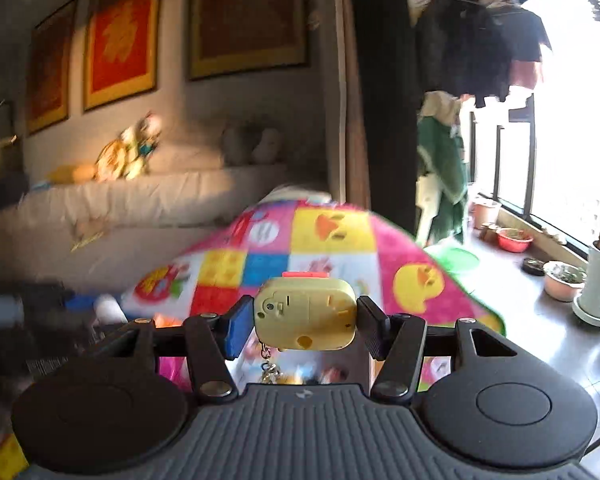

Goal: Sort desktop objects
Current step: 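Drop the yogurt bottle into the pink box with left tool while right tool drops the Hello Kitty toy in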

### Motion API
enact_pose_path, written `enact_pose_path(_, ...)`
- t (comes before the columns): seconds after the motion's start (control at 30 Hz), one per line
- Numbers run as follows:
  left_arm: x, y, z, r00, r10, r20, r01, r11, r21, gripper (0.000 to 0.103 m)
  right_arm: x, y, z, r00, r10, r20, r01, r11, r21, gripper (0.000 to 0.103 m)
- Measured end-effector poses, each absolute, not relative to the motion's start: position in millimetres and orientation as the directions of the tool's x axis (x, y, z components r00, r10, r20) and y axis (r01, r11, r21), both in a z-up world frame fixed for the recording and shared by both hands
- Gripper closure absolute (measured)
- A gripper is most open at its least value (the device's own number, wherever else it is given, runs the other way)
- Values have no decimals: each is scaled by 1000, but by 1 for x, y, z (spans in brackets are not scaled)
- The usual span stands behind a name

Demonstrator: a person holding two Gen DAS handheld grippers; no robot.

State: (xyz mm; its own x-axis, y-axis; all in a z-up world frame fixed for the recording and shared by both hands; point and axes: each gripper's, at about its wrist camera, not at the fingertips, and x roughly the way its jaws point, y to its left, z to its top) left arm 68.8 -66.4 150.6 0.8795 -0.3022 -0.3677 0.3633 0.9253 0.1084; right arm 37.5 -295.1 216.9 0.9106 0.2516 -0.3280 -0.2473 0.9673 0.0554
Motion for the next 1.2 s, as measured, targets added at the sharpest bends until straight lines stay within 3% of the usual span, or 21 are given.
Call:
enact_pose_path(0.03, 81, -77, 142, 872, -301, -386, 368, 923, 112, 54, 44, -295, 218, 915, 237, -328, -233, 971, 50, 47)
enact_pose_path(0.13, 109, -89, 118, 827, -302, -474, 374, 925, 64, 37, 67, -294, 213, 909, 213, -358, -209, 977, 51, 47)
enact_pose_path(0.27, 93, -65, 94, 800, -302, -519, 344, 939, -16, 18, 87, -298, 200, 894, 191, -406, -180, 982, 64, 47)
enact_pose_path(0.43, 42, -39, 59, 780, -249, -574, 315, 949, 16, 9, 113, -292, 175, 866, 180, -466, -165, 984, 74, 48)
enact_pose_path(0.6, 5, -5, 41, 775, -207, -598, 262, 965, 5, 7, 152, -285, 138, 818, 145, -556, -112, 989, 93, 47)
enact_pose_path(0.67, -1, 9, 39, 782, -174, -598, 233, 972, 21, 5, 164, -285, 121, 775, 165, -610, -107, 986, 129, 38)
enact_pose_path(0.83, -6, 39, 33, 797, -79, -599, 132, 990, 46, 3, 163, -278, 100, 730, 177, -660, -87, 982, 166, 35)
enact_pose_path(1.0, -8, 66, 27, 830, 80, -552, -45, 996, 77, 3, 150, -236, 102, 722, 216, -658, -189, 975, 114, 30)
enact_pose_path(1.2, -2, 99, 12, 809, 82, -582, -127, 991, -36, 2, 149, -151, 121, 662, 362, -656, -394, 913, 107, 28)
